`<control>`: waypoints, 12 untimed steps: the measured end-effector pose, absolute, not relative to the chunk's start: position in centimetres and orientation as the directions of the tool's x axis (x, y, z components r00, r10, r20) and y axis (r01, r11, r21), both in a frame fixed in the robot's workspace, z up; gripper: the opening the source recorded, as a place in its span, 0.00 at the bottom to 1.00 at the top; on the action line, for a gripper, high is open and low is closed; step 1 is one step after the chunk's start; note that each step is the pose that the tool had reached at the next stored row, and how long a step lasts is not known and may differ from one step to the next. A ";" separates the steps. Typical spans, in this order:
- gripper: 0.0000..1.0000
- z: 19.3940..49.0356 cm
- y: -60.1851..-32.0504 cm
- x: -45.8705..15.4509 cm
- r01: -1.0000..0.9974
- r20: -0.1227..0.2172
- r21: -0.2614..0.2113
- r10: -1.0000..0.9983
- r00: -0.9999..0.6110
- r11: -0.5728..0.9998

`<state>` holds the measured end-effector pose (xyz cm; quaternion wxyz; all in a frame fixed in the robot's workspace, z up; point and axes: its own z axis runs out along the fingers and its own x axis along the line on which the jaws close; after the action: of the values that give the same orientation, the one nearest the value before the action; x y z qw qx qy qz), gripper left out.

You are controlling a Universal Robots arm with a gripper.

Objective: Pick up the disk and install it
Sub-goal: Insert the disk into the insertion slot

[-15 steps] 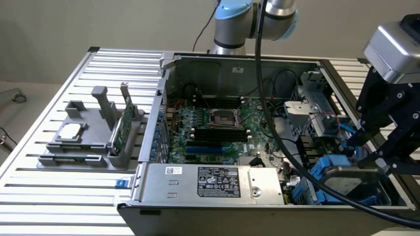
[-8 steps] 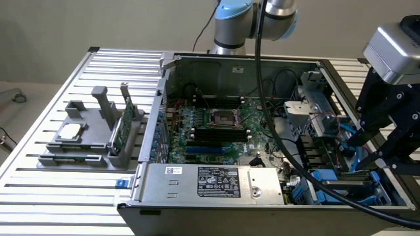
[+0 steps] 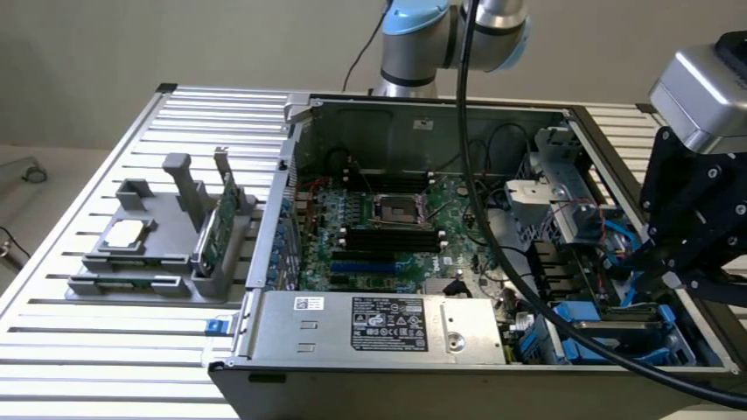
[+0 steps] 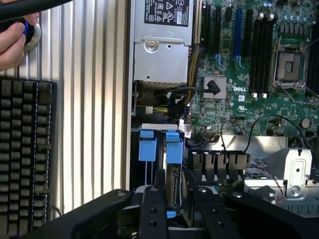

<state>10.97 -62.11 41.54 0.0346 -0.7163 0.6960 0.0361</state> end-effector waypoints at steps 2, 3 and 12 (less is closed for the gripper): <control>0.19 41.4 -62.1 11.0 -1.000 -0.101 0.000 -0.994 0.029 -0.029; 0.13 41.3 -62.1 11.0 -1.000 -0.102 0.000 -0.994 0.029 -0.029; 0.11 40.3 -62.1 12.2 -0.999 -0.104 0.000 -0.994 0.034 -0.034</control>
<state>12.24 -62.15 40.32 0.0362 -0.7182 0.6939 0.0372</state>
